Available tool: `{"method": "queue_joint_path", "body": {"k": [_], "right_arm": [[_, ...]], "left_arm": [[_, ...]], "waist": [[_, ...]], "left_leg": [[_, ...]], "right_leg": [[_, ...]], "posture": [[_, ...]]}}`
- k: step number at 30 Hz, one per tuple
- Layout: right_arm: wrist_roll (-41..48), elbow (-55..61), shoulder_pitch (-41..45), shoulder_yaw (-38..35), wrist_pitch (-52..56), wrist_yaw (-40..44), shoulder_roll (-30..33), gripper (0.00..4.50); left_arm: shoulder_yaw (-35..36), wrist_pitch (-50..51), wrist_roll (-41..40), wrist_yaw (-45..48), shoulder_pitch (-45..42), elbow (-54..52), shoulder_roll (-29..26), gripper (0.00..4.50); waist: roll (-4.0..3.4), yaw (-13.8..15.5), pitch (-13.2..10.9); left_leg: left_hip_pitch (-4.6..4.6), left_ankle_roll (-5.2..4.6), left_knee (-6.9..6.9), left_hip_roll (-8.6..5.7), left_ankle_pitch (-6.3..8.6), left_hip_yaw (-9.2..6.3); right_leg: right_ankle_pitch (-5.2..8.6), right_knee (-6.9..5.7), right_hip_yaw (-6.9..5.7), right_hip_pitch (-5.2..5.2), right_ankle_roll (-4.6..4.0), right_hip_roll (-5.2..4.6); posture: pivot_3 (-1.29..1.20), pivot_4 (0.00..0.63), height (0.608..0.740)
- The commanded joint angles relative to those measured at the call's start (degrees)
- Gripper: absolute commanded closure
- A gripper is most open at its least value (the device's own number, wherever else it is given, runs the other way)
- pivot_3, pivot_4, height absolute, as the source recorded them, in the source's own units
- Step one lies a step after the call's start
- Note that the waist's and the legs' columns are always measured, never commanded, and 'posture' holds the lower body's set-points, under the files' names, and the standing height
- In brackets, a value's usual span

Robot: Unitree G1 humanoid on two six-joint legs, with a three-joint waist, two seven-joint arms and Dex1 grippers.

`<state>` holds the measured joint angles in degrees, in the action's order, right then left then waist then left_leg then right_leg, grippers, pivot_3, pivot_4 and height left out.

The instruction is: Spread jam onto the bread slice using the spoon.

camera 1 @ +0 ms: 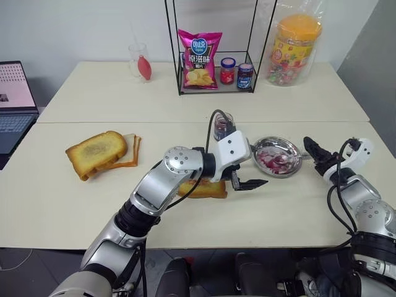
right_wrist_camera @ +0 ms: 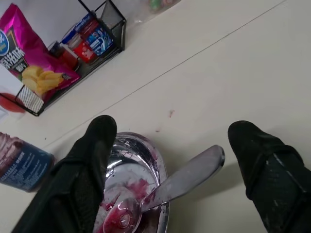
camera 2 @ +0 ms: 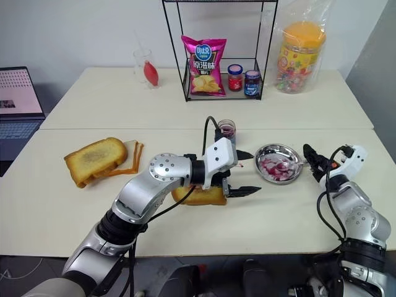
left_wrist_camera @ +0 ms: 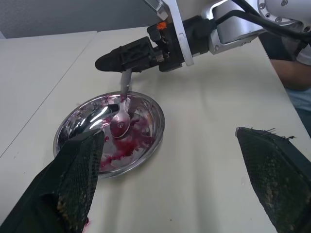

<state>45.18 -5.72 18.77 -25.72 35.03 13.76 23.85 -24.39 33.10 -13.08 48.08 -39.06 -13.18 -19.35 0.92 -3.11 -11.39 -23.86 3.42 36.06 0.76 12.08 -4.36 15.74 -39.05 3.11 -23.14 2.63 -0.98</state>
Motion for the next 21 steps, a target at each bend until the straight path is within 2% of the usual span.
{"method": "queue_joint_path", "body": {"k": [1,6,11,15,21], "right_arm": [[-4.3,2.4,0.2,-0.4,-5.5,0.7,1.2,0.43],[-8.9,5.0,-0.4,0.2,-9.9,3.2,3.5,0.43],[-10.8,13.4,-4.8,1.7,-11.8,11.4,9.6,0.43],[-8.8,20.4,-11.0,2.3,-10.0,22.9,17.4,0.43],[-7.0,25.5,-18.8,2.5,-6.9,36.3,27.2,0.43]], "left_arm": [[1.4,-1.5,0.2,-0.1,-1.1,-0.7,0.4,0.0],[6.4,-1.5,-0.3,-1.7,0.1,-2.4,-2.1,0.0],[15.6,-2.0,1.5,-3.1,4.9,-3.3,-12.2,0.0],[24.8,-1.0,-1.4,2.2,13.8,-5.8,-23.3,0.0],[32.2,-3.9,-3.9,8.9,24.2,-7.4,-33.2,0.0]], "waist": [[0.0,0.1,0.0],[-0.01,0.0,0.0],[-0.07,-0.3,0.0],[-0.09,-0.2,0.0],[0.01,0.6,0.0]], "left_leg": [[0.0,0.0,0.01,-0.01,0.0,0.01],[0.03,0.0,0.01,-0.02,0.0,0.11],[0.15,0.0,-0.04,0.02,0.0,0.24],[0.1,0.0,-0.04,0.02,0.01,0.33],[0.12,0.0,0.04,-0.01,0.01,0.44]], "right_leg": [[-0.01,0.0,0.01,0.0,0.01,-0.01],[-0.04,0.01,0.14,0.0,0.06,-0.02],[-0.04,-0.01,0.32,-0.04,0.09,0.02],[-0.02,0.05,0.4,-0.08,0.17,-0.01],[0.06,0.12,0.46,0.01,0.49,-0.1]], "posture": [[0.0,0.15,0.74],[0.0,0.15,0.74],[0.0,0.15,0.74],[0.0,0.15,0.74],[0.0,0.15,0.74]]}}
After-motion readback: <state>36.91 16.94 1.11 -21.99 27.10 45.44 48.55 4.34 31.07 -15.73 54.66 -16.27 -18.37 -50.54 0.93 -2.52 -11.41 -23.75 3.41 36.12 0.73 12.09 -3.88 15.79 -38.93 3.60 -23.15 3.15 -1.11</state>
